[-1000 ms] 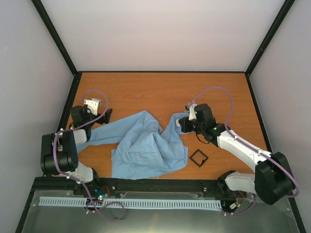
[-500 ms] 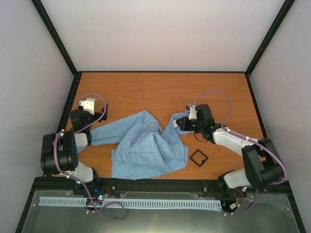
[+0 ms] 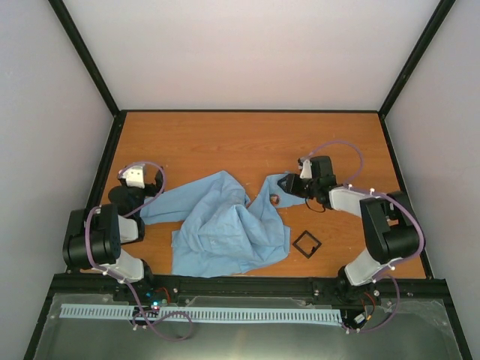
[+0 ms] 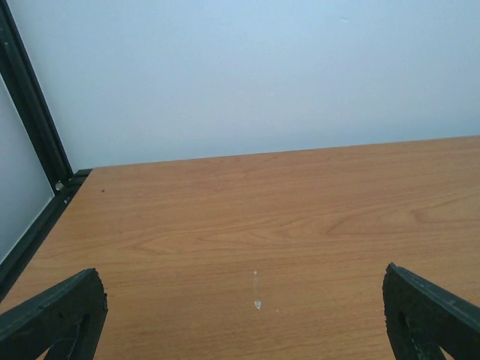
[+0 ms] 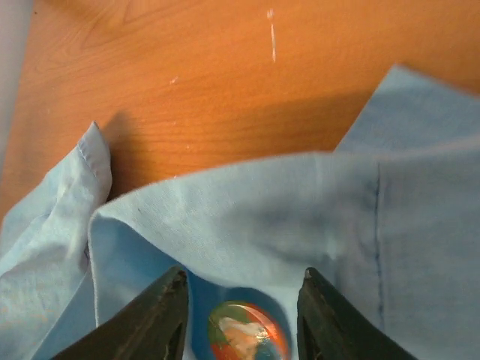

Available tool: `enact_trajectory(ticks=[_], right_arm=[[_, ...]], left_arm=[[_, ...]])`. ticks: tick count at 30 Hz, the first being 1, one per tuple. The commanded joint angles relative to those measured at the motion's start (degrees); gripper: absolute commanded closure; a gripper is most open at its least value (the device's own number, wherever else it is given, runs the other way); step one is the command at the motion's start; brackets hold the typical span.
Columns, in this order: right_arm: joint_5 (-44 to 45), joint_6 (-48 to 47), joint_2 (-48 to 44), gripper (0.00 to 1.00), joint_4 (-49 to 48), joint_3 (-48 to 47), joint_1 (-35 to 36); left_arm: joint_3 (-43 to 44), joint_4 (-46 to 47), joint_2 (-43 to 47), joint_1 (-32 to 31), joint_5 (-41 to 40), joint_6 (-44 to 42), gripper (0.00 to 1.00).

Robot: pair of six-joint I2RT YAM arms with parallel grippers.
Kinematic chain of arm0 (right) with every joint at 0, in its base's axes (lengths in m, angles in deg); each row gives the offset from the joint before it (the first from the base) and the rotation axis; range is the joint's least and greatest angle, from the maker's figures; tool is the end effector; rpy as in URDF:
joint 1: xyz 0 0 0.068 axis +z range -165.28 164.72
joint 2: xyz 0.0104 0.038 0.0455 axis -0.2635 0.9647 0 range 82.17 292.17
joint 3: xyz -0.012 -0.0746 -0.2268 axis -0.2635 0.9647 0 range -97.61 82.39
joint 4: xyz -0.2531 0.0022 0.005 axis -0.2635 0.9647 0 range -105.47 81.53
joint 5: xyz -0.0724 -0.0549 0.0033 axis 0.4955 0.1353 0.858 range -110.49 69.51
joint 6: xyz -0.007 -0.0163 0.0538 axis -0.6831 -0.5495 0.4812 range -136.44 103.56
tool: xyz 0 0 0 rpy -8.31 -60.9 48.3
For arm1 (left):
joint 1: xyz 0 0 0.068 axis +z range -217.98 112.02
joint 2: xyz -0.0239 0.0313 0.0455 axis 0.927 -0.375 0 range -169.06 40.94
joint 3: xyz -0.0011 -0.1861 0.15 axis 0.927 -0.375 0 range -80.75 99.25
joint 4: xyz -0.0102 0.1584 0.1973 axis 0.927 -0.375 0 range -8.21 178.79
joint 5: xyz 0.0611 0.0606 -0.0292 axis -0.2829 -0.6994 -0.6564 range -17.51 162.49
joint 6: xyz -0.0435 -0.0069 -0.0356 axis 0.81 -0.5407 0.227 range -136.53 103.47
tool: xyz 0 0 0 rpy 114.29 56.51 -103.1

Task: Remove the brooch from the garment

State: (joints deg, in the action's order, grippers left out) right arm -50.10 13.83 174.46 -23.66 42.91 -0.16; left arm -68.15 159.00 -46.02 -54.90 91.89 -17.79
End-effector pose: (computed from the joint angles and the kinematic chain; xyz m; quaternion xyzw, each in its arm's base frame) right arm 0.2816 0.0964 0.1142 0.0198 0.8972 0.3614 0.2531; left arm 0.2371 0.0416 0.1228 0.0398 0.7297 -0.0387 0.6815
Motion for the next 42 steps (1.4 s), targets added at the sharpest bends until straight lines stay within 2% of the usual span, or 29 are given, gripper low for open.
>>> enact_trajectory(ticks=[1,3,5,6,7,11,14,16,17,21,29,31,33,37,40,42], right_arm=[[9.23,-5.87,-6.47,0.53,6.24,-3.07,-0.52],[14.14,-7.75,-10.32,0.36,6.74,-2.33,-0.81],[19.74,-10.33,-14.28,0.23,6.98,-1.56,-0.82],[22.93,-11.97,-16.14,0.08,6.17,-0.76,-0.87],[27.54,-13.37,-18.04,0.01,4.82,0.3,-0.83],[45.04,-19.31,-24.18,0.0,-8.07,8.22,-1.0],[54.59,-23.68,-23.42,0.0,-20.24,13.77,-1.03],[56.29,-20.96,-21.54,0.0,-18.33,12.62,-4.24],[57.13,-21.22,-20.65,0.0,-21.68,12.93,-5.11],[56.07,-25.37,-18.24,0.0,-34.76,16.86,-6.74],[48.86,-26.33,-15.49,0.0,-39.27,16.63,-14.14],[48.42,-26.07,-16.44,0.0,-35.64,16.19,-15.29],[46.58,-25.09,-17.01,0.0,-36.79,18.69,-16.22],[47.35,-23.56,-16.62,0.0,-43.39,24.46,-16.23],[45.56,-25.66,-13.12,0.0,-50.05,25.07,-16.43],[44.76,-26.25,-9.66,0.0,-50.13,23.17,-16.23]], left_arm=[[0.4,4.21,-0.31,0.28,-0.83,1.26,0.0],[0.42,4.05,-0.18,0.28,-0.82,1.26,0.0],[0.52,3.91,-0.17,0.28,-1.02,1.28,0.0],[0.54,3.84,-0.15,0.28,-1.46,1.45,0.0],[0.7,3.56,-0.21,0.32,-2.15,1.77,0.0],[1.59,2.01,-0.32,0.28,-5.69,3.22,0.0],[1.62,2.03,-0.36,0.28,-5.68,3.19,0.0],[1.64,2.03,-0.34,0.28,-5.67,3.18,0.0],[1.64,2.03,-0.35,0.28,-5.66,3.16,0.0],[1.64,1.99,-0.33,0.3,-5.69,3.17,0.0],[1.64,1.94,-0.35,0.28,-5.73,3.21,0.0],[1.64,1.93,-0.32,0.32,-5.64,3.18,0.0],[1.64,1.96,-0.4,0.28,-5.68,3.17,0.0],[1.64,1.95,-0.35,0.28,-5.69,3.19,0.0],[1.64,1.94,-0.4,0.32,-5.69,3.15,0.0],[1.59,1.96,-0.33,0.3,-5.69,3.19,0.0]])
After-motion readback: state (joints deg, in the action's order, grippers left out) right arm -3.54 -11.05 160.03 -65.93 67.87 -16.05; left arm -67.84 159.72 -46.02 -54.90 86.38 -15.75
